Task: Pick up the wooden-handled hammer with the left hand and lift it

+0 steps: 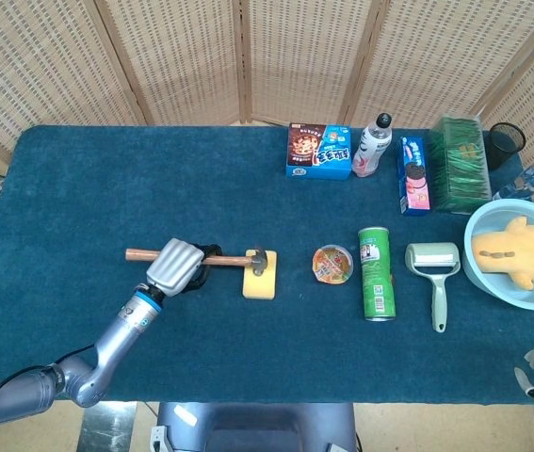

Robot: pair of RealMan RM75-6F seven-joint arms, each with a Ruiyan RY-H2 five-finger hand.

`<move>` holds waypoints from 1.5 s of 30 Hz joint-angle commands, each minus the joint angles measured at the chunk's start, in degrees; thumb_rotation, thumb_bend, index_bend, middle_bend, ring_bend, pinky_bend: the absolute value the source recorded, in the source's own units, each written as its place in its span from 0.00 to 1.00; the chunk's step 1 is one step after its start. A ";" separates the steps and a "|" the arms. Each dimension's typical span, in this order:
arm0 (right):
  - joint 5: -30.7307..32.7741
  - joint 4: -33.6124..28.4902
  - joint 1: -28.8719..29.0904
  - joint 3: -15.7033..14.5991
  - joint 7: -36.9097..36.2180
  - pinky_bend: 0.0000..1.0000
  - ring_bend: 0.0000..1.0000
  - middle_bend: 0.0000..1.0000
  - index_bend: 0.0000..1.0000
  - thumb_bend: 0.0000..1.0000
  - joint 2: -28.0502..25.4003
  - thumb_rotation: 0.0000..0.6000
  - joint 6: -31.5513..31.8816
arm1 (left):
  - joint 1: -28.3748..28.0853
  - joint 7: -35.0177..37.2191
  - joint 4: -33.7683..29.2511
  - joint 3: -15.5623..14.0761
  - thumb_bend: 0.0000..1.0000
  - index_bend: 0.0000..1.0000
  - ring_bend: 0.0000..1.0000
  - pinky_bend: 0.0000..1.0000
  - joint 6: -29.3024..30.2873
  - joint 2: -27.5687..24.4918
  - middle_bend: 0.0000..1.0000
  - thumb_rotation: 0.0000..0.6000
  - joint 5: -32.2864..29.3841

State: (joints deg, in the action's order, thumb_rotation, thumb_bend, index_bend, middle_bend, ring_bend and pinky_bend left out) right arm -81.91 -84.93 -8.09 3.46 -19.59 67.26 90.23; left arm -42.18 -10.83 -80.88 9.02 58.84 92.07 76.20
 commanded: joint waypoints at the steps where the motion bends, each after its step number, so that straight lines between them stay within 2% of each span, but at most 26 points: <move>1: -0.09 -0.15 0.02 -0.05 0.22 0.46 0.51 0.58 0.53 0.29 0.09 1.00 -0.13 | 1.95 4.36 -2.06 3.76 0.62 0.59 0.68 0.80 8.84 -0.61 0.77 1.00 1.91; 3: 0.06 -0.36 0.03 0.00 0.78 0.46 0.51 0.58 0.53 0.29 0.12 1.00 -0.19 | 2.95 6.93 -2.03 4.11 0.62 0.59 0.68 0.80 11.95 -0.71 0.77 1.00 3.64; 7: -0.03 -0.83 0.17 0.05 1.33 0.46 0.51 0.58 0.53 0.29 0.05 1.00 -0.36 | 4.87 8.92 -3.42 3.18 0.61 0.59 0.68 0.80 14.15 -3.35 0.77 1.00 5.21; 16: -1.01 -2.08 1.44 -0.11 3.13 0.46 0.51 0.58 0.53 0.29 0.21 1.00 -1.80 | 9.68 11.94 -4.95 -2.16 0.59 0.59 0.68 0.80 13.18 -9.27 0.77 1.00 5.16; 20: -1.49 -2.77 2.23 -0.15 4.18 0.46 0.51 0.58 0.53 0.29 0.32 1.00 -2.61 | 11.64 14.37 -2.80 -3.74 0.59 0.59 0.68 0.80 12.81 -9.57 0.77 1.00 4.30; 25: -1.63 -3.73 3.06 -0.10 5.86 0.46 0.51 0.58 0.53 0.29 0.61 1.00 -3.48 | 13.55 18.50 3.63 -5.59 0.56 0.59 0.68 0.78 12.09 -7.54 0.77 1.00 4.07; 31: -1.68 -4.74 3.39 -0.13 7.11 0.46 0.50 0.57 0.53 0.29 0.25 1.00 -3.63 | 14.55 23.13 10.15 -7.14 0.50 0.59 0.62 0.66 8.75 -4.10 0.76 1.00 3.33; 32: -1.69 -4.82 3.32 -0.14 7.21 0.46 0.50 0.57 0.53 0.29 0.19 1.00 -3.47 | 14.46 23.50 10.67 -7.22 0.48 0.56 0.58 0.62 8.21 -3.72 0.73 1.00 3.42; 34: -1.70 -4.98 3.18 -0.18 7.31 0.46 0.50 0.57 0.53 0.29 0.11 1.00 -3.16 | 14.19 23.98 11.03 -7.29 0.39 0.38 0.45 0.52 7.37 -3.43 0.60 1.00 3.69; 36: -1.61 -5.21 3.06 -0.12 7.36 0.46 0.50 0.57 0.53 0.29 -0.01 1.00 -2.87 | 13.79 24.41 10.58 -7.69 0.27 0.11 0.27 0.38 6.07 -3.95 0.40 1.00 4.16; 37: -1.54 -5.30 2.97 -0.10 7.34 0.46 0.50 0.57 0.53 0.29 -0.08 1.00 -2.71 | 13.67 24.26 10.08 -7.76 0.24 0.05 0.22 0.35 5.59 -4.54 0.35 1.00 4.24; 38: -1.51 -5.30 2.91 -0.12 7.28 0.46 0.50 0.57 0.53 0.29 -0.14 1.00 -2.62 | 13.71 23.94 9.47 -7.68 0.21 0.01 0.17 0.31 5.48 -5.06 0.29 1.00 4.15; 40: -1.46 -5.22 2.89 -0.10 7.19 0.46 0.50 0.57 0.53 0.29 -0.21 1.00 -2.56 | 14.07 23.38 8.23 -7.42 0.19 0.00 0.12 0.26 5.81 -5.96 0.23 1.00 3.82; 45: -1.78 -4.88 3.25 0.05 6.79 0.45 0.50 0.57 0.53 0.29 -0.44 1.00 -2.64 | 16.32 20.02 2.43 -7.02 0.17 0.00 0.10 0.24 8.71 -9.77 0.21 1.00 2.71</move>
State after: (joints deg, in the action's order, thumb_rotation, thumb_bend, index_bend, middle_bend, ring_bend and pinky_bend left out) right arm -83.60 -89.84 -4.92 3.47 -12.74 66.88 87.62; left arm -27.02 10.80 -75.97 1.81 66.11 84.11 79.48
